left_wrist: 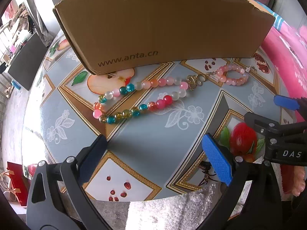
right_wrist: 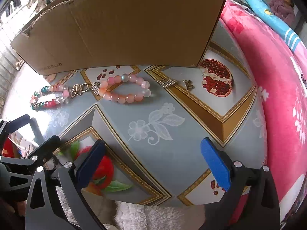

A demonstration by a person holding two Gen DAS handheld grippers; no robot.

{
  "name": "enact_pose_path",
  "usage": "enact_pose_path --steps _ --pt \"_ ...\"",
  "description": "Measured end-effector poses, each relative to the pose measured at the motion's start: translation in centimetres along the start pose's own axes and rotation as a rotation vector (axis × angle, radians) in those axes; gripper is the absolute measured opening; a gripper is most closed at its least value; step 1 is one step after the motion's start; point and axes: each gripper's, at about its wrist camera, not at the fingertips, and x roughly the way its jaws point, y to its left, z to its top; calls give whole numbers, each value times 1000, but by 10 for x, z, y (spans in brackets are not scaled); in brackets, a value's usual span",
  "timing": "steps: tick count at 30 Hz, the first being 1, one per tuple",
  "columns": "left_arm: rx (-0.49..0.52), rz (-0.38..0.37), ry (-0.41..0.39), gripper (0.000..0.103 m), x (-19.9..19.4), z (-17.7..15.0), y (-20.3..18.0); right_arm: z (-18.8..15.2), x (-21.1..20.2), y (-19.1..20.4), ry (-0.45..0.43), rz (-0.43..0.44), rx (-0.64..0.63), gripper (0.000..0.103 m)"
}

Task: Organize jewelry
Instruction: 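Move both tools back over the table toward the bead chain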

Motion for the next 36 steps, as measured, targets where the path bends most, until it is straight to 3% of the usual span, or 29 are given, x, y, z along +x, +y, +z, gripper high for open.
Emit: enact_pose_path --steps 24,31,36 --pt "-6 5 23 96 1 2 -1 -1 2 -1 -11 5 3 97" --pt "-2 -11 15 96 1 3 -1 -7 -5 -10 -75 56 19 97" --pt "10 -35 -49 96 -13 2 2 -10 -23 -9 -196 31 -4 97"
